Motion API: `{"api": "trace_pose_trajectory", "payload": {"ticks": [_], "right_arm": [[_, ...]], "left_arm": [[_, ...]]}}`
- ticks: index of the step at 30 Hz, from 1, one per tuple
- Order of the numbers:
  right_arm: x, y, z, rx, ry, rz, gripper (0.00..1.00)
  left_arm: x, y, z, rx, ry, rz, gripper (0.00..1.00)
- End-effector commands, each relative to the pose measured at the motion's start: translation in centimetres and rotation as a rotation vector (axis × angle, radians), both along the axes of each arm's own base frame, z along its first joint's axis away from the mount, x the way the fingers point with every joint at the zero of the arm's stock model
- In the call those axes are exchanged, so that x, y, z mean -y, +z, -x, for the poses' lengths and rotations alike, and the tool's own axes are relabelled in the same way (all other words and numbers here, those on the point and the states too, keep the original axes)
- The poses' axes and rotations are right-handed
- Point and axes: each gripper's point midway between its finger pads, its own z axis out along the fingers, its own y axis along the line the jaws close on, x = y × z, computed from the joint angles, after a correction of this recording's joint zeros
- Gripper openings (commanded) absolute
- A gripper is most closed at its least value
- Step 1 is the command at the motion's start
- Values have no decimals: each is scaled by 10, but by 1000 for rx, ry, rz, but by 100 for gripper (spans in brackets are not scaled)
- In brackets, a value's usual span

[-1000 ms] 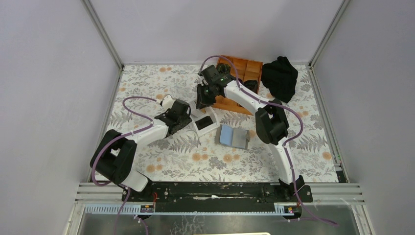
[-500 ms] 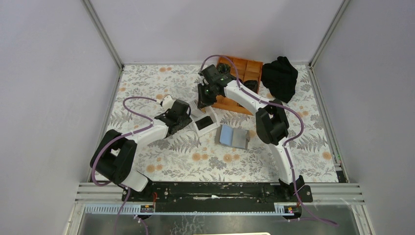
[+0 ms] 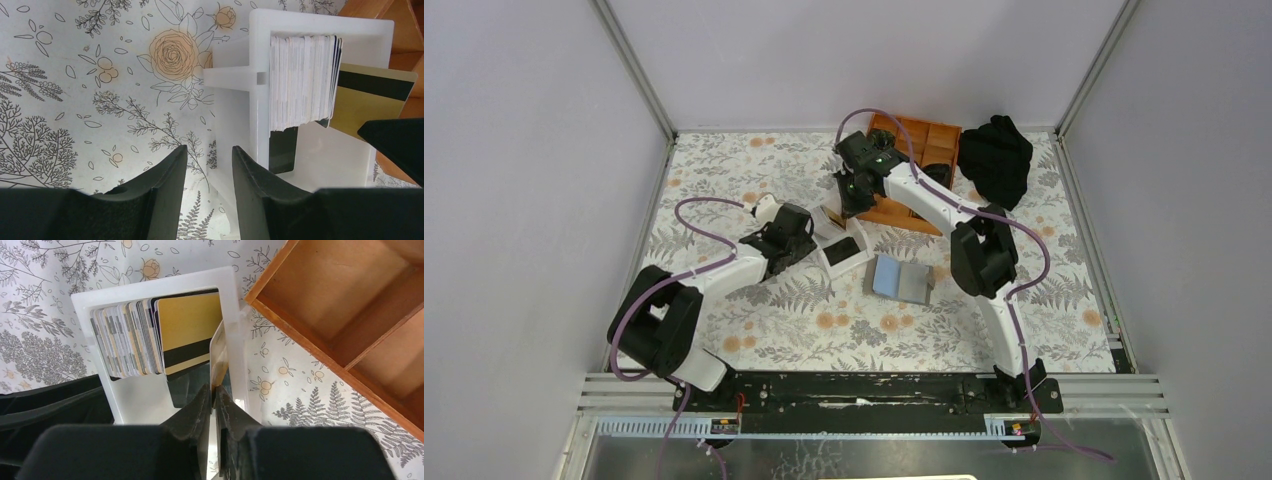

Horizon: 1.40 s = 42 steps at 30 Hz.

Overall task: Put the credit cards into the card holder
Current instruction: Pick up the credit card from the storage box.

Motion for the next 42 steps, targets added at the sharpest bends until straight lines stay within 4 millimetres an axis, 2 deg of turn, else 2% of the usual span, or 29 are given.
{"api": "trace_pose_trajectory", "payload": {"ticks": [1,8,14,17,22,26,32,42], "right_arm": [[2,45,-2,145,27,33,13],[5,47,-4,202,24,74,0],[10,55,-3,235,15,88,0],[14,63,1,251,9,87,0],[25,88,13,284,7,69,0],[34,109,33,292,30,22,0],[42,131,78,259,109,-68,0],[48,136,163,80,265,-261,0]], "left_arm": [[2,17,-6,61,1,37,46],[-5,24,0,67,5,18,48],[-12,33,8,73,13,2,50],[-17,39,12,84,21,1,50],[-23,57,19,122,18,-4,52],[-24,77,23,177,-18,6,55],[-3,107,29,266,-178,71,58],[45,150,47,457,-491,232,66]]}}
